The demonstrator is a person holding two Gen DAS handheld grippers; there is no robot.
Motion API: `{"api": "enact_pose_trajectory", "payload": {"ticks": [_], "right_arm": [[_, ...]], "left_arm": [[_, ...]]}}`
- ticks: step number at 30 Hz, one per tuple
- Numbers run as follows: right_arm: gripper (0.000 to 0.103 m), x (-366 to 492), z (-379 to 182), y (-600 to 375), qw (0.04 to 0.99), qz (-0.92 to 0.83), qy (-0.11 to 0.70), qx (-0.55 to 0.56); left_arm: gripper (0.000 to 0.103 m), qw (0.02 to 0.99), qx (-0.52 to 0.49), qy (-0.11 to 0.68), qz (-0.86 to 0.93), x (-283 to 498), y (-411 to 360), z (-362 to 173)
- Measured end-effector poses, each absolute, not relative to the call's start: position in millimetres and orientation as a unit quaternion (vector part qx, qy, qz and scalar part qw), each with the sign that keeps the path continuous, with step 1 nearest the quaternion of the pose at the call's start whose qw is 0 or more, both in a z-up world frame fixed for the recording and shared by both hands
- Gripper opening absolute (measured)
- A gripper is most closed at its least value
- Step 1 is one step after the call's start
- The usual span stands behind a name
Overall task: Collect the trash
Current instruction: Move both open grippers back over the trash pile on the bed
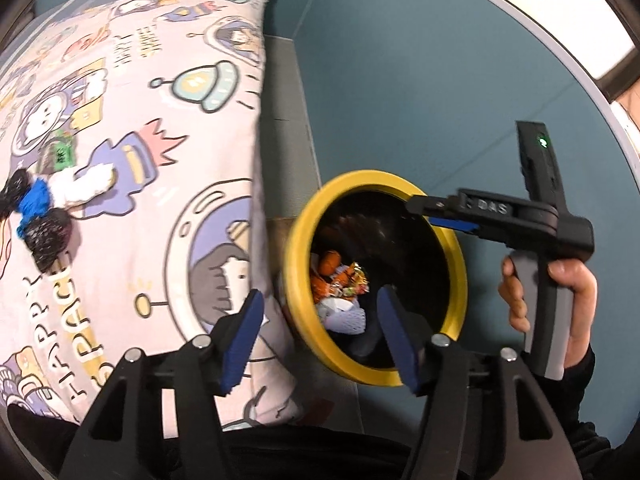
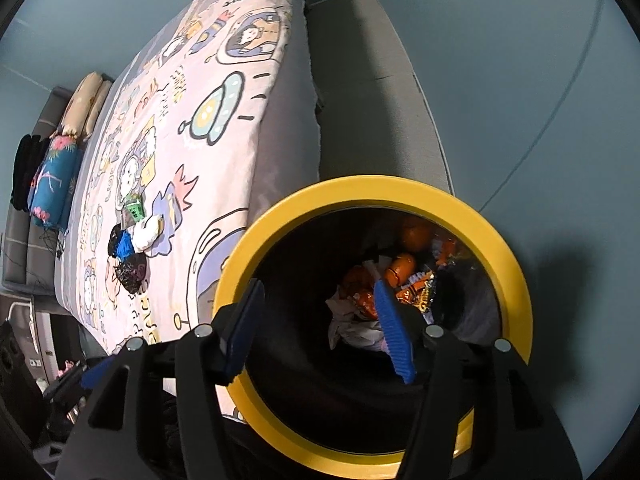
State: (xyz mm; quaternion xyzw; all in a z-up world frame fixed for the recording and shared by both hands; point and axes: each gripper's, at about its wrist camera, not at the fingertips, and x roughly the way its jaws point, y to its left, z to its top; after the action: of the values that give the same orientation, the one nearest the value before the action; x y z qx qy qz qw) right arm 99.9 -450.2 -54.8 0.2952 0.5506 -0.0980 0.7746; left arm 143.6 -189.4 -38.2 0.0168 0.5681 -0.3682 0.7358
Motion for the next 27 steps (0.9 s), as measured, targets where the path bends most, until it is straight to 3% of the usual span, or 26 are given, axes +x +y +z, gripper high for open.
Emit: {"api": "enact_pose_trajectory", "payload": {"ticks": [10, 27], "right_arm": [[0.059, 136, -48, -409, 0.781, -0.062, 0.567, 0.254], [0.060, 222, -64, -308, 0.771, 0.027, 0.614, 0.166]], "left_arm": [[0.065, 0.764, -0.013, 0.568, -0.306, 179, -135, -39], [0.070, 0.785, -0.076, 0.584, -0.193, 258, -27, -62]]}}
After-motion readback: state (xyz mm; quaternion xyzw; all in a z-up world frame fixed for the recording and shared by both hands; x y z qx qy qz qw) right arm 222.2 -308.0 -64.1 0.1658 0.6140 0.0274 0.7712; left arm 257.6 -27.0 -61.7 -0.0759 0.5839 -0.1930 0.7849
